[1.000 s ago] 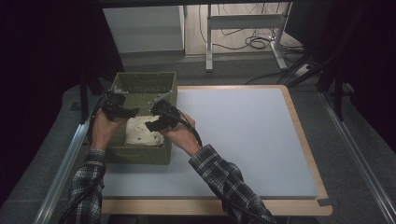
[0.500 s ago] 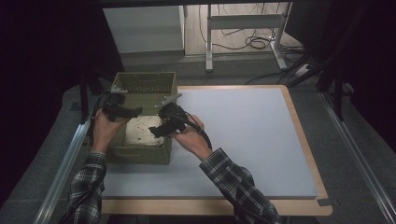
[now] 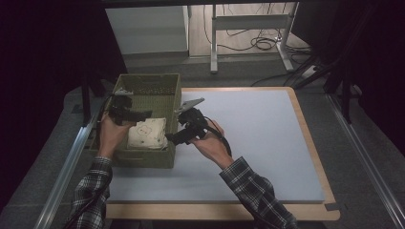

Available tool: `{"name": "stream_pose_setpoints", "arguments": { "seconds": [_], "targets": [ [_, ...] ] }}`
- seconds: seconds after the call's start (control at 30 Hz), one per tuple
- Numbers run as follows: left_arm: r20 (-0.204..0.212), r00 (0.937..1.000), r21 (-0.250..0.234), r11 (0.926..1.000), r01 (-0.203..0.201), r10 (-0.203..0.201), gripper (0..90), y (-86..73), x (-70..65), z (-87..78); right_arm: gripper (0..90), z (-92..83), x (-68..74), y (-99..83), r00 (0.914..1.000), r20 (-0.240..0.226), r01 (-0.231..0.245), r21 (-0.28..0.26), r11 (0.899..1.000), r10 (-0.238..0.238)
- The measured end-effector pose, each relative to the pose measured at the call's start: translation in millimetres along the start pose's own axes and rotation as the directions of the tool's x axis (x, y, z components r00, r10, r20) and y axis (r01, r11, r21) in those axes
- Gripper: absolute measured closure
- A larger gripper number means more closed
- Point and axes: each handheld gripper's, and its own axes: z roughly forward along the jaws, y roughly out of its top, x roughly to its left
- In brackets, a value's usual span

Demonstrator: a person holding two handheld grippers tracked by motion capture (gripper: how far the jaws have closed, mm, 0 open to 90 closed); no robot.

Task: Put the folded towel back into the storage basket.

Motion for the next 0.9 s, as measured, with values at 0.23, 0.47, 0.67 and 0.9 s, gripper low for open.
{"name": "stream_pose_setpoints", "arguments": {
  "seconds": [0.23, 0.47, 0.67, 0.9],
  "targets": [
    [-0.012, 0.9984, 0.007, 0.9985, -0.055, 0.055, 2.0, 4.1, -17.4, 0.3, 5.1, -17.5, -16.0, -20.2, 0.9987, 0.026, -0.043, 0.001, 0.999, 0.043],
    [0.005, 0.9975, 0.002, 0.9975, -0.071, 0.071, 1.0, 8.0, -31.8, 3.4, 2.2, -35.7, -30.5, -39.9, 0.997, 0.038, -0.067, 0.005, 0.998, 0.067],
    [0.051, 0.9975, -0.045, 0.998, -0.046, 0.048, 0.0, 12.6, -44.3, 3.0, 1.6, -51.4, -43.1, -60.7, 0.9946, 0.054, -0.091, 0.033, 0.995, 0.089],
    [0.096, 0.993, -0.069, 0.9957, -0.062, 0.068, 0.0, 16.0, -69.6, 6.2, 1.3, -71.7, -54.3, -83.9, 0.9905, 0.063, -0.125, 0.034, 0.992, 0.122]
  ]
}}
